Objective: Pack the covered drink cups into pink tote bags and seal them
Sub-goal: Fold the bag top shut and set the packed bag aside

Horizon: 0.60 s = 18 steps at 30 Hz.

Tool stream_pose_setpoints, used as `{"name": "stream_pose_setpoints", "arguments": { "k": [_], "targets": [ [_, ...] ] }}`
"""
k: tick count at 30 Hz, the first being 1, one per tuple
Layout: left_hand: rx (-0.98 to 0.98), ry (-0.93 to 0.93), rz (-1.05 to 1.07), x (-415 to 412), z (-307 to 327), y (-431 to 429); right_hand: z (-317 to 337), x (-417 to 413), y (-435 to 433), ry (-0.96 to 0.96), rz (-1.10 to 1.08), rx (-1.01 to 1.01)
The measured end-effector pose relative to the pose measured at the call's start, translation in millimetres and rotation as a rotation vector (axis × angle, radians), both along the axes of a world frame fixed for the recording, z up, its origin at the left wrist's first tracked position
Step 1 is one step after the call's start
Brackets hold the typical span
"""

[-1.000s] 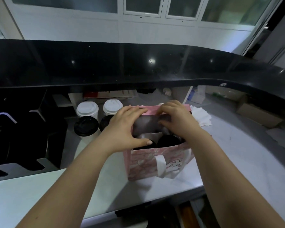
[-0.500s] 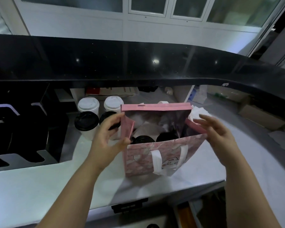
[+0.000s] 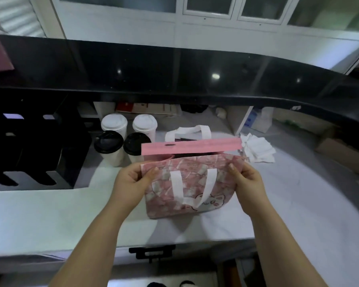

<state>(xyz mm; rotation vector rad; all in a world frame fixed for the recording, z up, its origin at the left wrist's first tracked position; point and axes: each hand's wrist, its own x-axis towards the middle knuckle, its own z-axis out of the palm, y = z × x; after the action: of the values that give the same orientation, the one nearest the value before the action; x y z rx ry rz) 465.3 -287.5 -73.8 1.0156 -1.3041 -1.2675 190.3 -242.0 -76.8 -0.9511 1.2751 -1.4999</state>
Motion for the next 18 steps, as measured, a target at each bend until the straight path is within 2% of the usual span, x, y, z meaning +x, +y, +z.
{"name": "stream_pose_setpoints", "arguments": {
  "k": [3,6,9,12,13,15,18],
  "targets": [
    [-0.008,0.037,0.028,1.9,-0.8,-0.5,0.8,-7.5,-1.2,-0.009,0.04,-0.026],
    [-0.056,0.022,0.146,0.1,-6.8,-0.9,0.5,-9.9,-5.3,0.016,0.048,-0.043],
    [-0.177,-0.032,0.246,-1.3,-9.2,-0.2,-0.2,-13.7,-12.2,0.128,0.021,-0.064],
    [-0.174,-0.087,0.176,6.1,-5.7,-10.4,-2.2,-25.0,-21.7,0.267,0.007,-0.059],
    [-0.145,-0.094,0.112,8.5,-3.2,-15.5,-2.8,-27.7,-24.0,0.265,0.041,-0.044],
    [-0.092,-0.085,-0.004,11.3,0.2,-25.9,-1.2,-27.8,-28.3,0.134,0.132,-0.012],
    [-0.063,-0.047,0.003,9.1,2.0,-35.7,0.7,-24.2,-33.7,0.036,0.129,-0.02]
  ]
}}
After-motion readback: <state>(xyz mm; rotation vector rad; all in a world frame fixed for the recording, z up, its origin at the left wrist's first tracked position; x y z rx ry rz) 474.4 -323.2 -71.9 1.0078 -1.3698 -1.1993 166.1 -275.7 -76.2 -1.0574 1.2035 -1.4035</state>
